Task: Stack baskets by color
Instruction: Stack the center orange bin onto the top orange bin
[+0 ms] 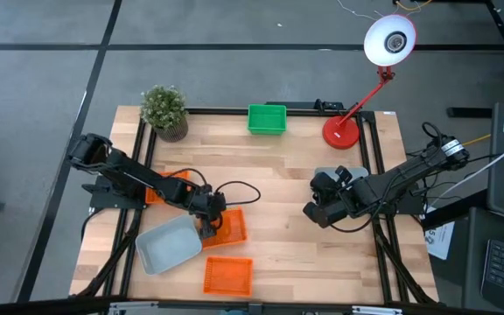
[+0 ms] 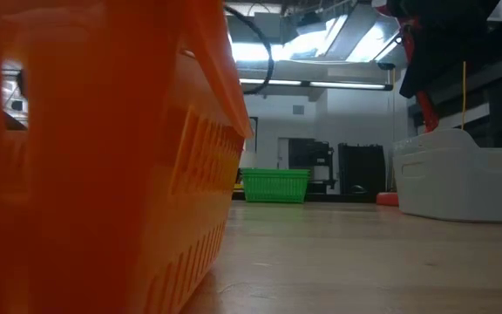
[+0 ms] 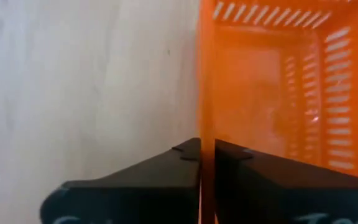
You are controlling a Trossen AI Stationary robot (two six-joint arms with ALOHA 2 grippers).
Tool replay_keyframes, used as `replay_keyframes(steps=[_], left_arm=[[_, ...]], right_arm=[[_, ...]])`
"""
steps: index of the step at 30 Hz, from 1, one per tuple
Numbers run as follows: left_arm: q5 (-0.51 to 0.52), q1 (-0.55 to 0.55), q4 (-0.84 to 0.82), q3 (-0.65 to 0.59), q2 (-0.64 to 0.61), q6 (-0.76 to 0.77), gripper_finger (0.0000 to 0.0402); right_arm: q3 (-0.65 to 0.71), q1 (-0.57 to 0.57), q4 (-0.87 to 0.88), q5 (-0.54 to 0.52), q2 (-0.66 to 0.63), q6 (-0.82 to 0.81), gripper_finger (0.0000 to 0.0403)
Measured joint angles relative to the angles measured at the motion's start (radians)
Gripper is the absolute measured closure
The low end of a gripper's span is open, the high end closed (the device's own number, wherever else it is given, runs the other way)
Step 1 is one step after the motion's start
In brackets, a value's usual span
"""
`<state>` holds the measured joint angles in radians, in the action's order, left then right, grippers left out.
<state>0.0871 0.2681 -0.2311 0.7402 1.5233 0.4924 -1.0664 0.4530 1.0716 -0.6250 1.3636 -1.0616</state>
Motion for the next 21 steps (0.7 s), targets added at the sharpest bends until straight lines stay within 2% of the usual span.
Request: replay_keyframes(steps=[3,6,12,16,21], left_arm=[[0.001,-0.015,-0.019,0.037,-0.036,-0.05,0.04],[0.017,-0.022,-0.105,0.114,-0.093,-0.131,0.0401],[0.145,-0.024,-0.574,0.353,-0.197,-0.238,0.0401],[0.249,-0.024,-0.871,0.464,-0.263,-0.226,0.0401],[0.293,-0.027,-1.153,0.46,-0.374,-0.047,0.0401]], right_arm=[[0.0,0.0,0.0,0.0,0.0,0.0,0.0347],[0.0,0.0,-0.001,0.0,0.0,0.0,0.0347],[0.0,0.0,-0.004,0.009,0.0,0.0,0.0347],[0.0,0.0,-0.009,0.026,0.0,-0.001,0.0347],[0.0,0.0,-0.014,0.026,0.0,-0.002,0.0347]])
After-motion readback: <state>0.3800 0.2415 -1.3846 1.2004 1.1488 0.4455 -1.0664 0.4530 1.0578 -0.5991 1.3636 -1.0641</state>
